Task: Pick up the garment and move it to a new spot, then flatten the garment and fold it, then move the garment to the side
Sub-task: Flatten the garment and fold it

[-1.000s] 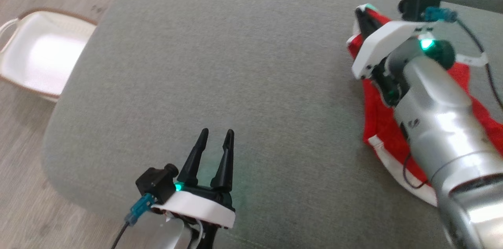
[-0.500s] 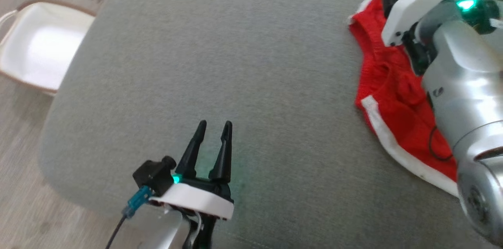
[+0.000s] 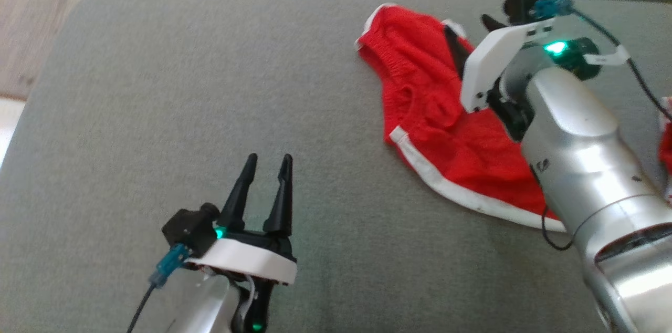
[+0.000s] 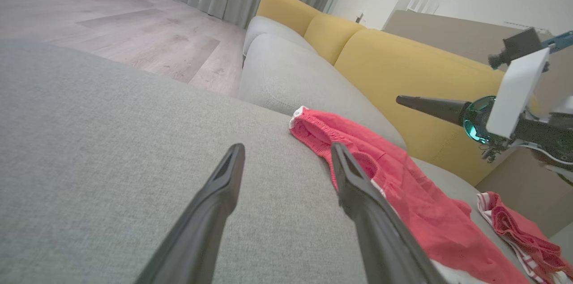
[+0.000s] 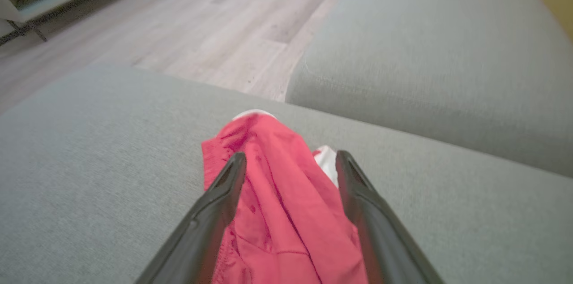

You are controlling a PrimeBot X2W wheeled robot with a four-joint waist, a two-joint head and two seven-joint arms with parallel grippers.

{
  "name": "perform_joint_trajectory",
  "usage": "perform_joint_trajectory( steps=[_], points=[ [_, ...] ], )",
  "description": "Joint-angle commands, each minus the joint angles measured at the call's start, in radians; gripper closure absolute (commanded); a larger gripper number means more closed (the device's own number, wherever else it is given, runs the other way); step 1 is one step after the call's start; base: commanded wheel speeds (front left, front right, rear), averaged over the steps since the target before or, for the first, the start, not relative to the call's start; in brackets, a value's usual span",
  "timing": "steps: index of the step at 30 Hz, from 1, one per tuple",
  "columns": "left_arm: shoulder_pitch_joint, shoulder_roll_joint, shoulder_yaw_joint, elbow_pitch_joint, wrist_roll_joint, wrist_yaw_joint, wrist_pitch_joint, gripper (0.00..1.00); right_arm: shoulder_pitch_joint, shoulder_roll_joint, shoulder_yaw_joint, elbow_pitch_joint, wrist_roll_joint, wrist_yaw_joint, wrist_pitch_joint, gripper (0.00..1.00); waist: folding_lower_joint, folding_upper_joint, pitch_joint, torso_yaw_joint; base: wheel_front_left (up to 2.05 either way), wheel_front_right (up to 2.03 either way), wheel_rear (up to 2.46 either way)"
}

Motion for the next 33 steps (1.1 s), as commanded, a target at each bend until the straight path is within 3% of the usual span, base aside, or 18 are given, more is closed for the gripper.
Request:
perform_joint_trajectory(
  steps=[1,6,12,17,23,27,33],
  points=[
    [-0.017,0.002,0.052,-0.028,0.009,-0.001,-0.010,0.00,-0.004,0.027,0.038,-0.064,0.017,0.007,-0.037,0.00,0.0000,0.0000,-0.053,-0.049,0.00,0.00,0.00],
    [-0.004,0.002,0.095,-0.055,0.027,-0.004,-0.010,0.00,0.084,0.004,0.094,-0.166,0.062,0.007,-0.193,0.00,0.0000,0.0000,-0.076,-0.112,0.00,0.00,0.00],
    [0.020,0.002,0.166,-0.105,0.060,-0.017,-0.010,0.00,0.257,-0.056,0.042,-0.313,0.092,0.007,-0.342,0.00,0.0000,0.0000,-0.080,-0.214,0.00,0.00,0.00],
    [0.039,0.003,0.224,-0.119,0.092,-0.027,-0.010,0.00,0.459,-0.073,-0.106,-0.547,-0.001,0.007,-0.351,0.00,0.0000,0.0000,-0.078,-0.286,0.00,0.00,0.00],
    [0.045,0.003,0.250,-0.119,0.112,-0.036,-0.010,0.00,0.735,-0.020,-0.271,-0.806,-0.106,0.007,-0.352,0.00,0.0000,0.0000,-0.074,-0.342,0.00,0.00,0.00],
    [0.043,0.003,0.256,-0.109,0.117,-0.039,-0.010,0.00,0.844,0.011,-0.331,-0.873,-0.128,0.007,-0.352,0.00,0.0000,0.0000,-0.076,-0.364,0.00,0.00,0.00],
    [0.040,0.002,0.258,-0.091,0.124,-0.041,-0.010,0.00,0.886,0.024,-0.341,-0.906,-0.142,0.007,-0.352,0.00,0.0000,0.0000,-0.077,-0.386,0.00,0.00,0.00]
  ],
)
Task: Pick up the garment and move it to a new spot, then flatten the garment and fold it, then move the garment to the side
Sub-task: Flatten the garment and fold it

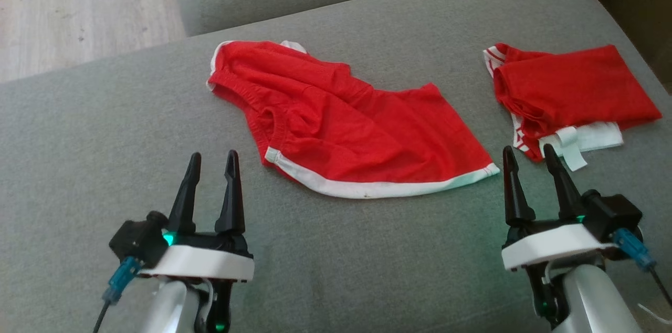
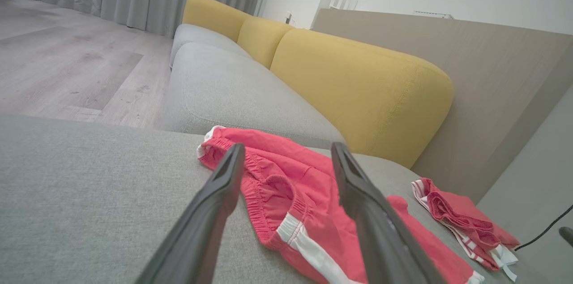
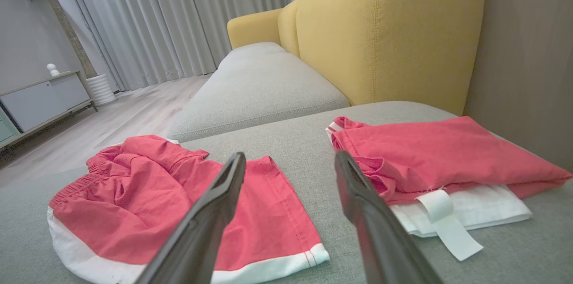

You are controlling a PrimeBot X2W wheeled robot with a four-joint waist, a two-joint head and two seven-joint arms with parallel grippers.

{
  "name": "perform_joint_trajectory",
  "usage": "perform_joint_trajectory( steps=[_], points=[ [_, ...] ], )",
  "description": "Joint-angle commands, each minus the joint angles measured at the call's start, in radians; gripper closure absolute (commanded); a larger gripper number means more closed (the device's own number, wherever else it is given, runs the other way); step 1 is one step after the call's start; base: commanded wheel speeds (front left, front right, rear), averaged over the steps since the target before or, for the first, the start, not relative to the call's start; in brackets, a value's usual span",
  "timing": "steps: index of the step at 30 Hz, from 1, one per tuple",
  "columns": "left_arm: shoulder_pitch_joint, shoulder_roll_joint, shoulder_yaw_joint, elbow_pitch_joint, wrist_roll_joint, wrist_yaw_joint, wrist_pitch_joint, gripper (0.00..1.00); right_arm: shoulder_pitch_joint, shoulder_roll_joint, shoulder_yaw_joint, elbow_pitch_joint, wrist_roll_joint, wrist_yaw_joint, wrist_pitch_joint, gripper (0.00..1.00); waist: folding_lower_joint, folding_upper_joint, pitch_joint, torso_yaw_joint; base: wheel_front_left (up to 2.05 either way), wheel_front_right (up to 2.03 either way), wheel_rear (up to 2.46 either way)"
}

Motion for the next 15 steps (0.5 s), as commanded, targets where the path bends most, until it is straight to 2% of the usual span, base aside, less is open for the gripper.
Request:
perform_joint_trajectory(
  steps=[1,5,15],
  points=[
    [-0.028,0.002,0.036,-0.025,0.010,-0.005,-0.010,0.00,-0.021,0.005,0.024,-0.038,-0.011,0.007,-0.011,0.00,0.0000,-0.0001,0.002,-0.005,0.00,0.00,0.00],
    [-0.046,0.011,0.005,0.010,0.010,-0.006,-0.010,0.00,-0.026,0.006,0.019,-0.055,-0.034,0.007,-0.011,0.00,0.0000,-0.0001,0.016,-0.017,0.00,0.00,0.00],
    [-0.171,0.084,-0.147,0.173,0.048,-0.006,0.017,0.00,-0.035,0.007,-0.024,-0.076,-0.053,0.007,-0.011,0.00,0.0000,-0.0001,0.078,-0.032,0.00,0.00,0.00]
  ],
)
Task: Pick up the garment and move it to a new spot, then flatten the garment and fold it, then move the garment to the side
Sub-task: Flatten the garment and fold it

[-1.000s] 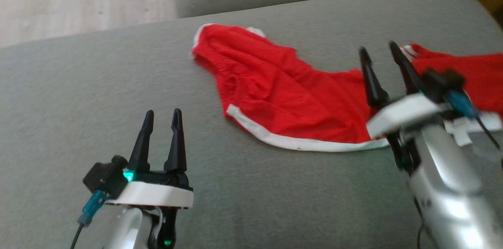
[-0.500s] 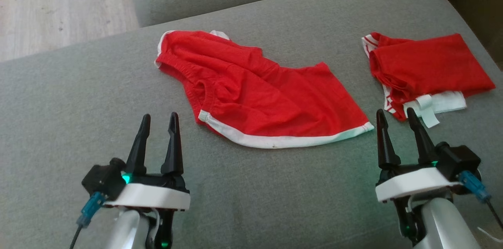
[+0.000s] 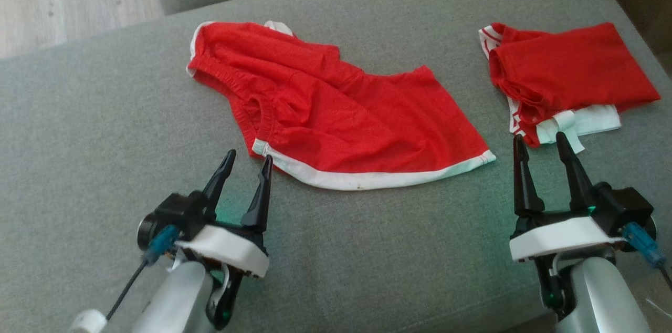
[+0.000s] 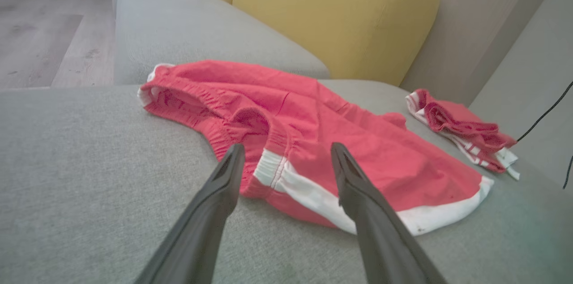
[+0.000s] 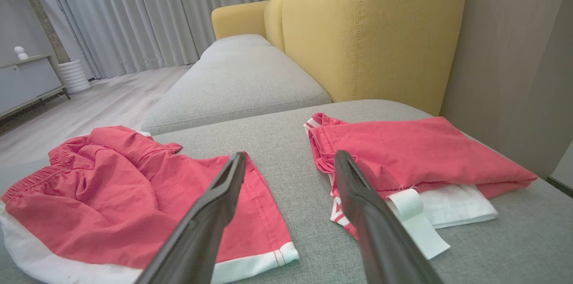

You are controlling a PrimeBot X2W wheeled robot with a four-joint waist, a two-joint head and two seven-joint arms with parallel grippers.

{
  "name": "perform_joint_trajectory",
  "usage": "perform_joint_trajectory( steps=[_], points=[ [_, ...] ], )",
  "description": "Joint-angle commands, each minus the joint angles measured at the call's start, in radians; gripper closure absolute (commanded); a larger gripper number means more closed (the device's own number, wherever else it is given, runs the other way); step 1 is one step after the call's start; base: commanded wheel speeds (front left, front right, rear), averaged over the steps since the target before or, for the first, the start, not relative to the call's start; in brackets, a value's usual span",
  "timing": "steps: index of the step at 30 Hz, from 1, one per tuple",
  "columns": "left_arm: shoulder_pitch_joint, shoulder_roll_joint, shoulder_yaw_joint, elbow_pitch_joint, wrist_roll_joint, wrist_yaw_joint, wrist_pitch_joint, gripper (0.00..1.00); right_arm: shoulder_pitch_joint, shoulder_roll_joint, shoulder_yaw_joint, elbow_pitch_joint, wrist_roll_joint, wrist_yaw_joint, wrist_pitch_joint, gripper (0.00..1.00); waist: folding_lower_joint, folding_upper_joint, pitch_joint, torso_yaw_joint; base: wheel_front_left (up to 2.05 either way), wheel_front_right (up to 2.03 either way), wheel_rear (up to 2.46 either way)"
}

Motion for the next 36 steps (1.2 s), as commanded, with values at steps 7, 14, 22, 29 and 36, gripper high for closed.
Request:
perform_joint_trajectory(
  steps=[7,14,22,29,36],
  points=[
    [-0.116,0.037,-0.018,0.077,0.016,-0.006,0.026,0.00,-0.034,-0.002,0.020,-0.046,0.019,0.007,-0.011,0.00,-0.0001,0.0000,0.035,0.003,0.00,0.00,0.00],
    [-0.191,0.047,-0.068,0.148,0.009,-0.006,0.033,0.00,-0.048,-0.002,0.029,-0.045,0.030,0.007,-0.011,0.00,-0.0001,0.0000,0.054,-0.005,0.00,0.00,0.00],
    [-0.252,0.060,-0.133,0.213,0.008,-0.006,0.029,0.00,-0.058,-0.001,0.034,-0.046,0.046,0.007,-0.011,0.00,-0.0001,0.0000,0.066,-0.021,0.00,0.00,0.00],
    [-0.273,0.058,-0.144,0.246,-0.012,-0.006,0.013,0.00,-0.060,-0.001,0.033,-0.043,0.048,0.007,-0.011,0.00,-0.0001,0.0000,0.065,-0.026,0.00,0.00,0.00],
    [-0.292,0.056,-0.170,0.247,-0.034,-0.006,-0.003,1.00,-0.051,-0.001,0.062,0.047,0.045,0.007,-0.011,0.00,-0.0001,0.0000,0.058,-0.015,0.00,0.00,0.00]
  ],
)
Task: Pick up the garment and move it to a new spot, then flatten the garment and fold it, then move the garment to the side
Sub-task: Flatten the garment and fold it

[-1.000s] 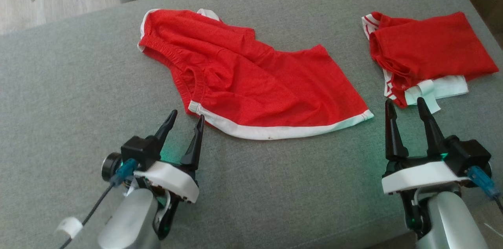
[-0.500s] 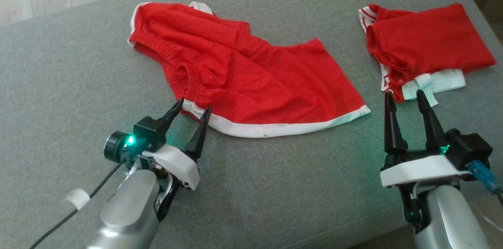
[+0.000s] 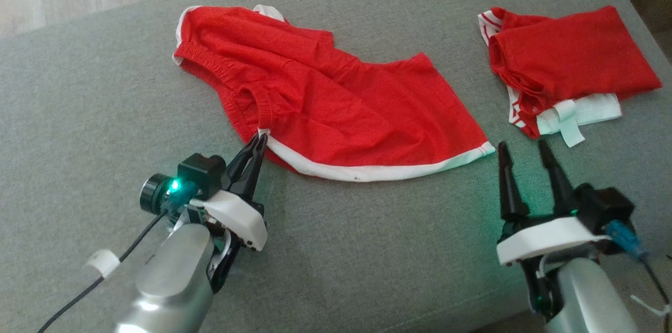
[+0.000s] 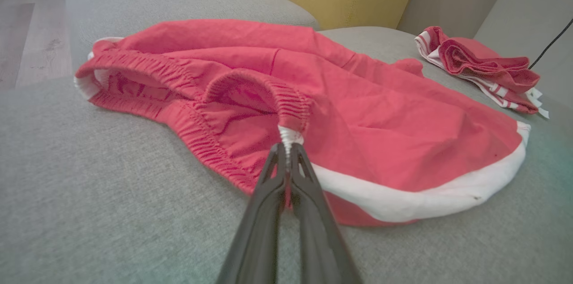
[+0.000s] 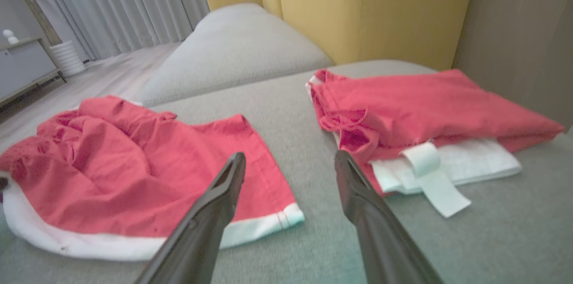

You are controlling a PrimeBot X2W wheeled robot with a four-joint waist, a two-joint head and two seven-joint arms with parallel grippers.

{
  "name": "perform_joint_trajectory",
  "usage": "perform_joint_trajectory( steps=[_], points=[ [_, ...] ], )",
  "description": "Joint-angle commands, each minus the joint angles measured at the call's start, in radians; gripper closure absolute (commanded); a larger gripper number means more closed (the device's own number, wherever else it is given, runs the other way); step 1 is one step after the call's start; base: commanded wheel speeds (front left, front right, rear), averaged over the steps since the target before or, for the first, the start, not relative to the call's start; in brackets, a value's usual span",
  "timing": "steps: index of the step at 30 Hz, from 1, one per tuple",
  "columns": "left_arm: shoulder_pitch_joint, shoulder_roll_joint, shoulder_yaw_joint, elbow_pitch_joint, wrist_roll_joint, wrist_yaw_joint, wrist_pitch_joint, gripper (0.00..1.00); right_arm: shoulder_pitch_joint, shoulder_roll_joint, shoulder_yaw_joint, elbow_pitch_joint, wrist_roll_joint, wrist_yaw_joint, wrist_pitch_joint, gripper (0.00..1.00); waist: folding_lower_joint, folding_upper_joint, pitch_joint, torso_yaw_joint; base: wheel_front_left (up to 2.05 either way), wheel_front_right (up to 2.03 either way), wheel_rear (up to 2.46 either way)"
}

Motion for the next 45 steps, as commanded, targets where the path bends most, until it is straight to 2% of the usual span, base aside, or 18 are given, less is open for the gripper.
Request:
perform_joint_trajectory(
  steps=[1,19,30,31,32,33,34,40,45],
  points=[
    [-0.055,0.020,0.021,-0.032,-0.007,0.002,-0.015,1.00,-0.027,-0.002,0.031,-0.005,-0.002,0.007,-0.011,0.00,0.0000,0.0000,0.000,0.005,0.00,0.00,0.00],
    [-0.013,0.023,-0.004,-0.109,-0.006,0.013,-0.032,1.00,-0.188,-0.002,0.015,0.401,0.102,0.007,0.028,0.00,0.0000,0.0000,-0.007,0.083,0.00,0.00,0.00],
    [-0.003,0.027,-0.011,-0.135,-0.012,0.020,-0.033,1.00,-0.258,-0.002,0.088,0.530,0.150,0.007,-0.003,0.00,0.0000,0.0000,-0.005,0.101,0.00,0.00,0.00],
    [-0.004,0.028,-0.012,-0.136,-0.012,0.021,-0.033,1.00,-0.263,-0.002,0.098,0.538,0.157,0.007,-0.004,0.06,0.0000,0.0000,-0.005,0.102,0.00,0.00,0.00],
    [-0.004,0.028,-0.012,-0.136,-0.012,0.021,-0.033,1.00,-0.263,-0.002,0.098,0.538,0.157,0.007,-0.004,0.06,0.0000,0.0000,-0.005,0.102,0.00,0.00,0.00],
    [-0.004,0.030,-0.012,-0.137,-0.013,0.021,-0.033,1.00,-0.267,-0.002,0.108,0.545,0.164,0.007,-0.005,0.56,0.0000,0.0000,-0.006,0.101,0.00,0.00,0.00],
    [-0.003,0.031,-0.012,-0.138,-0.014,0.022,-0.033,1.00,-0.271,-0.002,0.119,0.552,0.171,0.007,-0.006,1.00,0.0000,0.0000,-0.007,0.101,0.00,0.00,0.00],
    [0.010,0.043,-0.012,-0.138,-0.019,0.030,-0.034,1.00,-0.293,-0.002,0.157,0.561,0.197,0.007,-0.009,1.00,0.0000,0.0000,-0.029,0.095,0.00,0.00,0.00],
    [0.023,0.074,0.000,-0.164,-0.018,0.041,-0.035,1.00,-0.303,-0.002,0.141,0.446,0.174,0.007,-0.010,1.00,0.0000,0.0000,-0.064,0.086,0.00,0.00,0.00]
  ],
)
